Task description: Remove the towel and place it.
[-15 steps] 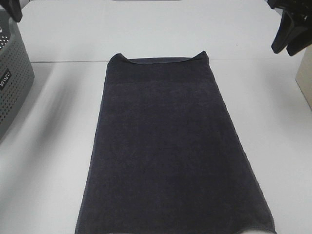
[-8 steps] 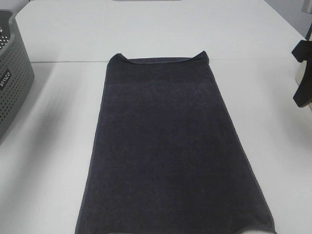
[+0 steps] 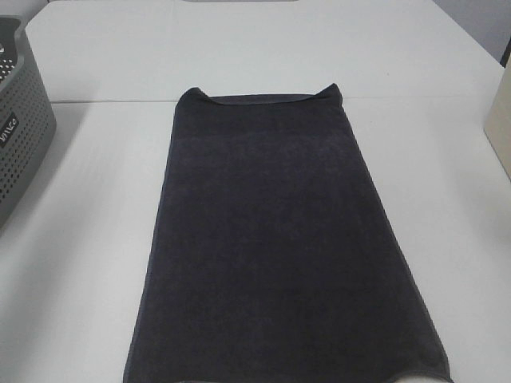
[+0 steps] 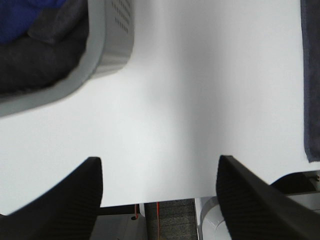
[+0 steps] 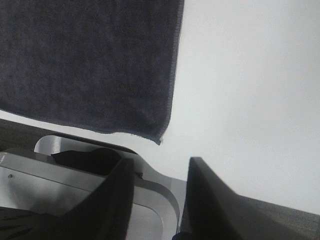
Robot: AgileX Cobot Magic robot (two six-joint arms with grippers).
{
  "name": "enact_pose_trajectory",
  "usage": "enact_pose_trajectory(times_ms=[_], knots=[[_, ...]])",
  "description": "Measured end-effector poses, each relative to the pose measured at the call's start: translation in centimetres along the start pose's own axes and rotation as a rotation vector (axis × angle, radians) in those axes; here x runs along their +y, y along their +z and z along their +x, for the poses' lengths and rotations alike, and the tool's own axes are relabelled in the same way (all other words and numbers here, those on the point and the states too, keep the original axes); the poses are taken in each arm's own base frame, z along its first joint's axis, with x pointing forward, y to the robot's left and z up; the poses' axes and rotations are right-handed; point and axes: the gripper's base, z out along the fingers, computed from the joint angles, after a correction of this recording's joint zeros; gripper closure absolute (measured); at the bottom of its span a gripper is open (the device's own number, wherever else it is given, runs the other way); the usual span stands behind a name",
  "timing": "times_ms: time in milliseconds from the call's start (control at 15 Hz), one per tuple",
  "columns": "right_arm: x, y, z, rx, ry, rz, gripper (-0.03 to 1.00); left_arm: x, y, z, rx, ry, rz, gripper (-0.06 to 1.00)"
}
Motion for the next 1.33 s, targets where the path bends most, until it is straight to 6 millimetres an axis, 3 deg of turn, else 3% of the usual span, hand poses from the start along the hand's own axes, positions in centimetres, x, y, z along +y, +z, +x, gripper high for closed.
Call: enact_pose_trajectory(times_ms=[267, 333, 667, 867, 1333], knots=[[0.7, -0.7, 3.7, -0.084, -0.021, 0.012, 0.61, -0.2, -0.5, 6.3, -0.066, -0.004, 0.011, 0.32], [0.8, -0.7, 4.7, -0.108, -0.027, 0.018, 0.61, -0.2, -0.6, 7.0, -0.080, -0.005, 0.010, 0.32], [0.8, 0.6, 9.5, -0.187, -0.059, 0.073, 0.61, -0.3, -0.3, 13.3, -0.226, -0.005, 0.009, 0.32], [1.0, 0.5, 11.1, -0.262, -0.078, 0.090, 0.61, -0.3, 0.1, 15.4, -0.377, -0.006, 0.007, 0.32], [1.4, -0.4, 12.8, -0.399, -0.105, 0.110, 0.61, -0.4, -2.0, 19.2, -0.673, -0.010, 0.018, 0.32]])
